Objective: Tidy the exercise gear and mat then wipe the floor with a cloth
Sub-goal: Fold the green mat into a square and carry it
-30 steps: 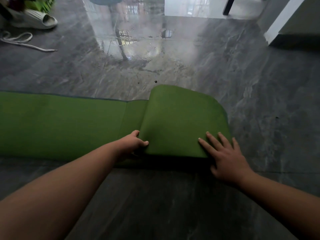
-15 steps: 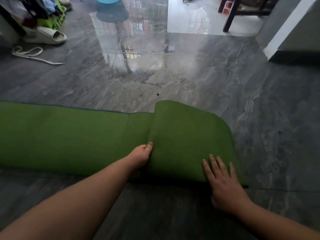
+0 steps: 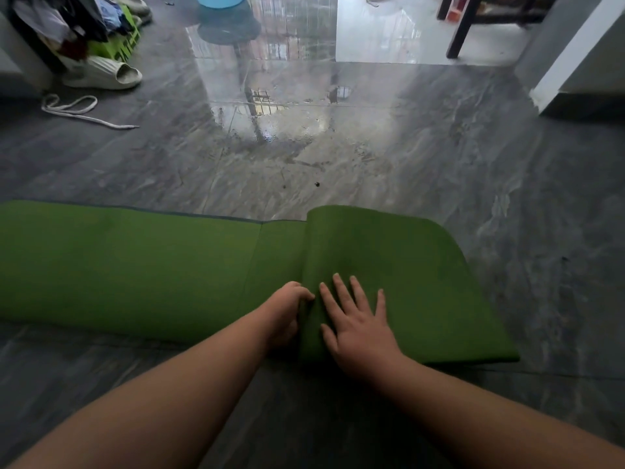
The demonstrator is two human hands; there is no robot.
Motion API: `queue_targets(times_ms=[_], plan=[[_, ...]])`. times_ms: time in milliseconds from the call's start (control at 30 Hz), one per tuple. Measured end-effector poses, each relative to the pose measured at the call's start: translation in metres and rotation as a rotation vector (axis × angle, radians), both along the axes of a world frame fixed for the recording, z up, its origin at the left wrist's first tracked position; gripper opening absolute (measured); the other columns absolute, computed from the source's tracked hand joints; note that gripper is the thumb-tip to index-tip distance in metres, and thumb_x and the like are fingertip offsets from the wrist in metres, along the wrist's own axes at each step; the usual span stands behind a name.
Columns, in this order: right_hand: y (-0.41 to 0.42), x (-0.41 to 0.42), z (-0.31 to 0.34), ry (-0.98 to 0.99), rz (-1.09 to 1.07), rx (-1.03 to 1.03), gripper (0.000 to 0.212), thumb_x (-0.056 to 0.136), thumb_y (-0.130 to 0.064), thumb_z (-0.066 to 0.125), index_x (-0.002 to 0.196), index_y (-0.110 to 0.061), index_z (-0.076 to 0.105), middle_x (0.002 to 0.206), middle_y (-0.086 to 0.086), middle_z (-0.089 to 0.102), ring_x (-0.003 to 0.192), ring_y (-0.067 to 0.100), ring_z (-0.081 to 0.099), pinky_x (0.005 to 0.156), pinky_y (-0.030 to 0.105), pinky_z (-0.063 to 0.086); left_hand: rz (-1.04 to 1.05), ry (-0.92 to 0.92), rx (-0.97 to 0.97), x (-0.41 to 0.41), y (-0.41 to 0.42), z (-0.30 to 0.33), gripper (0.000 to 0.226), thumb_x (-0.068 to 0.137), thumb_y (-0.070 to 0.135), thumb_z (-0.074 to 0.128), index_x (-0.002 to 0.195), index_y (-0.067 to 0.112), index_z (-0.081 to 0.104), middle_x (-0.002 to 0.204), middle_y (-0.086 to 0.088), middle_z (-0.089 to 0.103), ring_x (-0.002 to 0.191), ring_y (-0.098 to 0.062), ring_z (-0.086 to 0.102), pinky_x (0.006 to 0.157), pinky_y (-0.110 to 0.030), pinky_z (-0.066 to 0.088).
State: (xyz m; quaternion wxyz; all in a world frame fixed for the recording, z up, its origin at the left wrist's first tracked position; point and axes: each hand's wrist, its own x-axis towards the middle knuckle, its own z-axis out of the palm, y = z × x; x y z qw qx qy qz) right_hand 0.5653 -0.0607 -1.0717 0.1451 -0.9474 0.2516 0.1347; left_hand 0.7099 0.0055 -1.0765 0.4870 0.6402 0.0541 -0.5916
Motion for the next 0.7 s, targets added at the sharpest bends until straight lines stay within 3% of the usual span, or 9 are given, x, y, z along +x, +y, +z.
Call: queue_targets(times_ms=[100,167,267,333,400,500,567,633,700], plan=[[0.011,-0.004,-0.011,-0.044,0.019,-0.038,0.067,0.096,-0.057,0.018,0.152,-0.038,-0.014,0.162,-0.004,-0.020,0.149,0.027,-0.021,0.113,0.065,-0.012,-0.075,0.121,0.009,0.012,-0.004,0.000,0.046,0.099,0.045,0.042,0.106,0.008,0.067,0.097,-0.014,0.071,0.085,-0.027,0.069,0.073,-0.033,0.053],[0.013,-0.008,-0.014,-0.077,0.019,-0.075,0.069,0.094,-0.056,0.029,0.156,-0.032,0.010,0.165,0.001,0.008,0.151,0.032,0.004,0.111,0.065,0.003,-0.111,0.123,0.015,0.019,-0.013,-0.001,0.071,0.090,0.073,0.038,0.120,0.016,0.065,0.112,-0.012,0.071,0.101,-0.028,0.069,0.080,-0.038,0.056],[0.018,-0.016,-0.023,-0.075,0.036,-0.103,0.072,0.087,-0.055,0.042,0.150,-0.020,0.035,0.158,0.006,0.034,0.144,0.033,0.031,0.105,0.065,0.018,-0.141,0.044,0.089,0.024,-0.025,-0.005,0.071,0.088,0.076,0.038,0.123,0.018,0.061,0.110,-0.012,0.071,0.100,-0.028,0.068,0.082,-0.040,0.055],[0.021,-0.024,-0.030,-0.067,0.049,-0.106,0.074,0.086,-0.055,0.044,0.149,-0.017,0.036,0.157,0.006,0.035,0.145,0.032,0.031,0.106,0.064,0.019,-0.131,-0.051,0.076,0.023,-0.030,-0.010,0.078,0.083,0.076,0.046,0.129,0.014,0.057,0.118,-0.013,0.069,0.108,-0.030,0.065,0.096,-0.048,0.051],[0.021,-0.029,-0.036,-0.066,0.069,-0.116,0.074,0.086,-0.055,0.045,0.149,-0.017,0.037,0.157,0.006,0.035,0.145,0.030,0.031,0.105,0.063,0.021,-0.124,-0.220,0.109,0.022,-0.032,-0.026,0.102,0.070,0.085,0.051,0.141,0.012,0.046,0.135,-0.012,0.059,0.120,-0.032,0.058,0.104,-0.052,0.045],[0.018,-0.030,-0.038,-0.095,0.090,-0.118,0.072,0.086,-0.053,0.045,0.148,-0.017,0.040,0.156,0.006,0.037,0.143,0.028,0.036,0.106,0.060,0.020,-0.048,-0.372,0.091,0.021,-0.035,-0.040,0.092,0.079,0.071,0.053,0.147,0.010,0.039,0.140,-0.010,0.053,0.124,-0.033,0.054,0.105,-0.050,0.045],[0.016,-0.028,-0.036,-0.124,0.089,-0.112,0.071,0.086,-0.052,0.045,0.148,-0.018,0.041,0.155,0.005,0.039,0.143,0.027,0.037,0.106,0.059,0.020,0.021,-0.293,0.065,0.021,-0.038,-0.032,0.087,0.074,0.066,0.060,0.138,0.008,0.048,0.128,-0.014,0.063,0.109,-0.032,0.064,0.096,-0.047,0.052],[0.015,-0.028,-0.035,-0.145,0.088,-0.102,0.071,0.086,-0.051,0.045,0.148,-0.019,0.041,0.155,0.004,0.039,0.143,0.025,0.037,0.106,0.059,0.019,0.028,-0.218,0.043,0.025,-0.042,-0.025,0.060,0.088,0.051,0.061,0.126,0.004,0.055,0.112,-0.015,0.068,0.096,-0.030,0.068,0.083,-0.040,0.055],[0.016,-0.031,-0.037,-0.148,0.098,-0.092,0.071,0.085,-0.052,0.047,0.149,-0.020,0.040,0.155,0.003,0.039,0.143,0.024,0.036,0.107,0.058,0.019,-0.017,-0.209,0.021,0.033,-0.049,-0.023,0.051,0.093,0.051,0.054,0.121,0.008,0.054,0.112,-0.013,0.067,0.098,-0.028,0.066,0.086,-0.040,0.053]])
